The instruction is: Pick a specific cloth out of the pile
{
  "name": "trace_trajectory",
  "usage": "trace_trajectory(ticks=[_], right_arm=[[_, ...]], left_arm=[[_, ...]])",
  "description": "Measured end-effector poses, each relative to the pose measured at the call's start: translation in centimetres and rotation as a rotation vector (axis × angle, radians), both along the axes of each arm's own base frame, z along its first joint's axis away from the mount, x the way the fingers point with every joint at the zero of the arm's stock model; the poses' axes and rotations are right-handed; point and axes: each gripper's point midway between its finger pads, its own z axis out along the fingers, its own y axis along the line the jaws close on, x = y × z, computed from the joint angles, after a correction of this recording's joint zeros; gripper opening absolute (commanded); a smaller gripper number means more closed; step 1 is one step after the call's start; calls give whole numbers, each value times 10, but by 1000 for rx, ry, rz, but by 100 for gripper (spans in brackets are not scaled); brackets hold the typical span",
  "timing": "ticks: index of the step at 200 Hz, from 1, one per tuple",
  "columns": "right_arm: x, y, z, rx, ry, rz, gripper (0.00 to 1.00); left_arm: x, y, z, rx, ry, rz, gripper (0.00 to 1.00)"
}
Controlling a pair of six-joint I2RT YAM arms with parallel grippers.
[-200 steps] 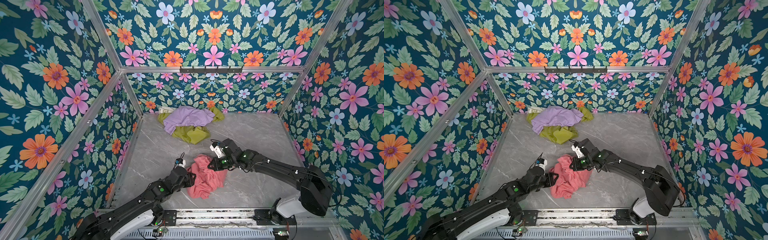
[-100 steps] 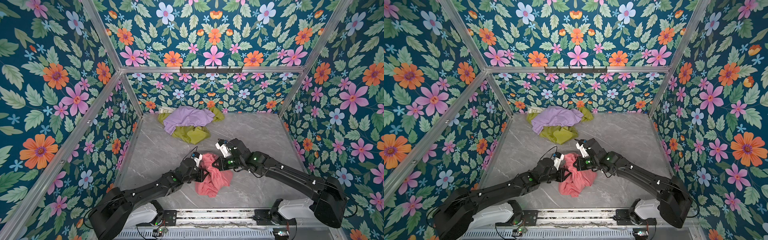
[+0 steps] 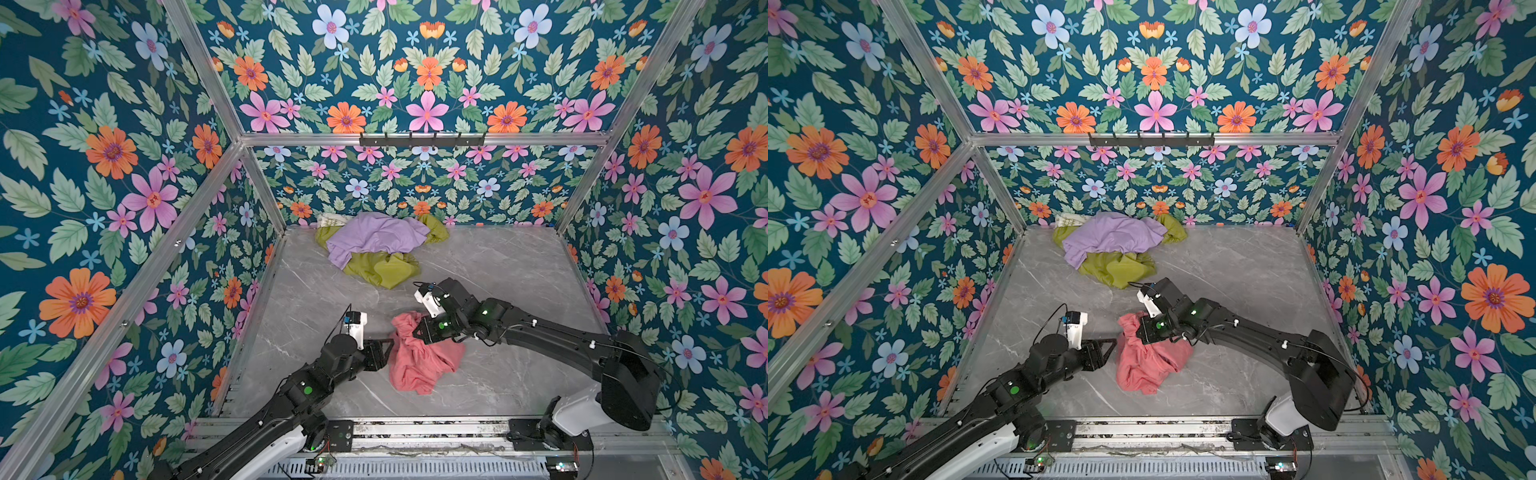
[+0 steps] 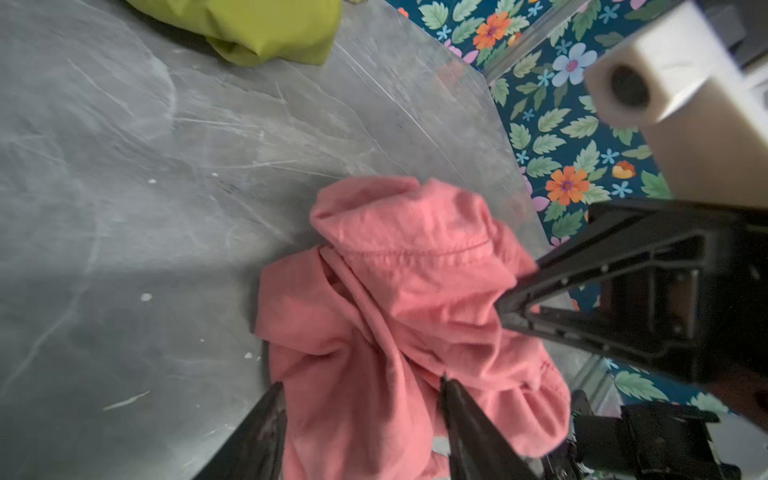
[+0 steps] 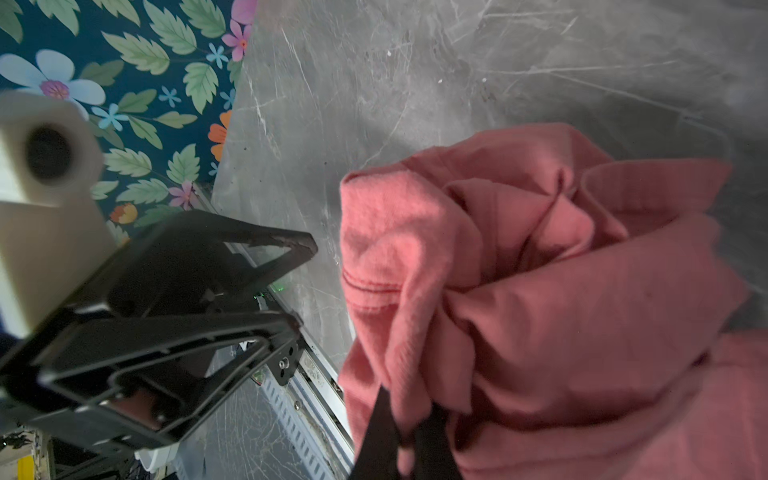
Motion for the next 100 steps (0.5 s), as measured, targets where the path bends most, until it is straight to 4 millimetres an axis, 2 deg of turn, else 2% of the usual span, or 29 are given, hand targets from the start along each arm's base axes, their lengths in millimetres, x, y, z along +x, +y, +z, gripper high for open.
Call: trace_trajectory(ticks=[19, 32, 47, 57, 80, 100], right_arm=[[-7, 10, -23, -36, 25, 35, 0], [-10, 14, -49, -72, 56, 50, 0], [-14, 9, -82, -132, 102, 56, 0], [-16, 7, -94, -157, 118, 63, 3], [-17, 8, -91, -149, 110, 74, 18], [-16, 6, -63, -120, 73, 75, 30]], left_arm=[[3, 6, 0, 26, 2, 32, 61], [5, 8, 0, 42, 6, 45, 62], [7, 11, 2, 53, 2, 64, 65], [9, 12, 5, 59, -3, 71, 67], [12, 17, 10, 79, -18, 94, 72], [15, 20, 20, 90, -46, 104, 72]])
